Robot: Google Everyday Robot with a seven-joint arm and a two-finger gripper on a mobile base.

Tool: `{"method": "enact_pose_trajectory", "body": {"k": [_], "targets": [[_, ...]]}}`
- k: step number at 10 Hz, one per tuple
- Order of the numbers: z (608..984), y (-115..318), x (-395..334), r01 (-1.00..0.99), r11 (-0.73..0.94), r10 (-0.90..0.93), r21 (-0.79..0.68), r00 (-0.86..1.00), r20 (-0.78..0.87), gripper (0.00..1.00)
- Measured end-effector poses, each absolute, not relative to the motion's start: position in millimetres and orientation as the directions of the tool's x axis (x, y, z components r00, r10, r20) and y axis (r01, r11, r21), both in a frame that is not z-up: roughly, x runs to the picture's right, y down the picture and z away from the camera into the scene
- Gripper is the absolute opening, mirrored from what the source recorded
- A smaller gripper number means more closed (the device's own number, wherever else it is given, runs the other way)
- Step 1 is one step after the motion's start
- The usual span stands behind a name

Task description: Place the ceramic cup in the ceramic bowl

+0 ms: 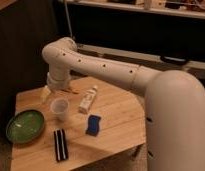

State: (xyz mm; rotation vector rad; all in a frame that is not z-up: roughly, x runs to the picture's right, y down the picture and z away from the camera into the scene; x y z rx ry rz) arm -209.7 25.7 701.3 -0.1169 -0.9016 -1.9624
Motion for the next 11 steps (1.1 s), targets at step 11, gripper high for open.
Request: {"method": "enact_pose_trajectory", "body": {"k": [11], "targets": [[817, 77, -210, 0.822, -0.212, -0.645, 0.529, -0.524, 0.556, 0.8]]}}
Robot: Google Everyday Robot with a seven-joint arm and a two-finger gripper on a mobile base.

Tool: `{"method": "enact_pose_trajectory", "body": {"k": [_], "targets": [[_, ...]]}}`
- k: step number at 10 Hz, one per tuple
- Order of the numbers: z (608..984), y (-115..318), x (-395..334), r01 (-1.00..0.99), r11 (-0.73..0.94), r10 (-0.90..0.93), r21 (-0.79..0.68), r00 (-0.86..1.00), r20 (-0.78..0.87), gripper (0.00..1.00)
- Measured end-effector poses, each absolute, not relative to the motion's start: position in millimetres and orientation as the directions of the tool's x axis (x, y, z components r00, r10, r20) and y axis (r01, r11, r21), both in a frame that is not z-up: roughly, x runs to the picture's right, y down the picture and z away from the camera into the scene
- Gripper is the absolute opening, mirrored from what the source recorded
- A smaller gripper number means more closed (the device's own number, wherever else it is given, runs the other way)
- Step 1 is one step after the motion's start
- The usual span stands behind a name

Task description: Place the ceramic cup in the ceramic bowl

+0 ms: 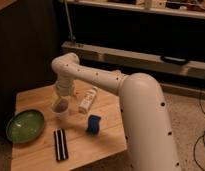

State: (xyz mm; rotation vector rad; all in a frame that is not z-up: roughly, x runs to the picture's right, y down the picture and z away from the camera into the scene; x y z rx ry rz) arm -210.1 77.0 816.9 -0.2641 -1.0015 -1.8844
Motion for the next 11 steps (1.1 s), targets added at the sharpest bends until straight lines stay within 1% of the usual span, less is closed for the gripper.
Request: {"method": "enact_pose_trajectory", "body": {"k": [1, 3, 4, 5, 7, 8, 10, 11], "targets": [[827, 81, -206, 0.827, -0.196, -0.641, 0.527, -0.515, 0.57, 0.8], [832, 86, -199, 0.832, -0.175, -0.635, 0.526, -0.504, 0.586, 0.79], [835, 89, -195, 0.834, -0.166, -0.635, 0.527, -0.499, 0.59, 0.75], [837, 90, -196, 0.83, -0.163, -0.635, 0.533, -0.502, 0.588, 0.67], [841, 88, -218, 0.805, -0.182, -0.623, 0.565, -0.539, 0.568, 0.45], [842, 87, -230, 0.794, -0.196, -0.612, 0.576, -0.558, 0.561, 0.37], [842, 83, -274, 0.753, -0.242, -0.577, 0.612, -0.619, 0.532, 0.15], [839, 77, -289, 0.734, -0.253, -0.576, 0.631, -0.638, 0.511, 0.05]]}}
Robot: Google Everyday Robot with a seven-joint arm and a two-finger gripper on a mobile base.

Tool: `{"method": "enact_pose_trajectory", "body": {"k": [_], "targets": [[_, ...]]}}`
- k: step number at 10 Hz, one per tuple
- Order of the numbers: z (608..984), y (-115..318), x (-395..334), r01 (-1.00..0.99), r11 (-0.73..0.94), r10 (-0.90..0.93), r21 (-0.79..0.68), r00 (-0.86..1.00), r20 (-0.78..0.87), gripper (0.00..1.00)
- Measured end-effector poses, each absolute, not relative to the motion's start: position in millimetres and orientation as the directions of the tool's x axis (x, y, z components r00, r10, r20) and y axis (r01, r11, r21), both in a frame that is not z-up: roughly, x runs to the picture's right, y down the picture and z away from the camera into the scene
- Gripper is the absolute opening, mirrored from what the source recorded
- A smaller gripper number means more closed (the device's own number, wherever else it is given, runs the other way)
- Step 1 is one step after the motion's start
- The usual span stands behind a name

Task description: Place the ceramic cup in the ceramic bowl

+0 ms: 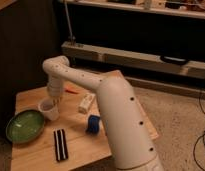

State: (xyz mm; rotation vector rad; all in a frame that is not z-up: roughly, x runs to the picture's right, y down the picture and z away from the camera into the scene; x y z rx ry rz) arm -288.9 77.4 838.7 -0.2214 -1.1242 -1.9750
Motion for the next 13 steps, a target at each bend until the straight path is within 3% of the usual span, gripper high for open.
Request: {"method": "enact_pose_trajectory", "body": {"k": [1, 4, 9, 13], "targets": [[830, 71, -297, 0.72, -0.256, -0.582, 0.644, -0.647, 0.493, 0.01], [777, 34, -302, 0.687, -0.289, -0.63, 0.667, -0.661, 0.408, 0.0], [667, -8, -360, 0.559, -0.394, -0.573, 0.729, -0.77, 0.28, 0.0], [648, -22, -380, 0.516, -0.408, -0.529, 0.753, -0.806, 0.266, 0.0]]}}
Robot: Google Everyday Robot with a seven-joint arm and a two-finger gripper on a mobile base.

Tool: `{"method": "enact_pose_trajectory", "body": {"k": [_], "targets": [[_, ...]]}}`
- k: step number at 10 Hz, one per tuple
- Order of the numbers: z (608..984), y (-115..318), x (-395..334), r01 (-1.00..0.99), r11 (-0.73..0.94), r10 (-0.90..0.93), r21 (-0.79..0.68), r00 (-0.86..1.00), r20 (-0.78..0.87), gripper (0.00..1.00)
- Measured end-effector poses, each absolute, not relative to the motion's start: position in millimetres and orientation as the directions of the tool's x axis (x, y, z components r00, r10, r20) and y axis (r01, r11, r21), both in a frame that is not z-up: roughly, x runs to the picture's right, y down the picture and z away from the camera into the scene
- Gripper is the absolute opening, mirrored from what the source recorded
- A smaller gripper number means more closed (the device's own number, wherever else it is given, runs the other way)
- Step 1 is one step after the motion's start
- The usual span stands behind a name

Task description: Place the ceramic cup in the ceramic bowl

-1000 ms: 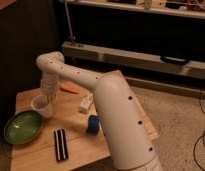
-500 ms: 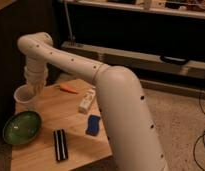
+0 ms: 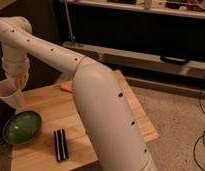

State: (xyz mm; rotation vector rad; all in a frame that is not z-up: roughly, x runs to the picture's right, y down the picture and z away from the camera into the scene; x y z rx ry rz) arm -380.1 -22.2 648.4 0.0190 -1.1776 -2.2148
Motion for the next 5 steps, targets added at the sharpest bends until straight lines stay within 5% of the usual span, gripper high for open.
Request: {"method": "enact_pose_trajectory", "body": {"k": [5], "targets": [[680, 11, -397, 0.474, -0.404, -0.474, 0.782, -0.84, 0.263, 0.0]]}}
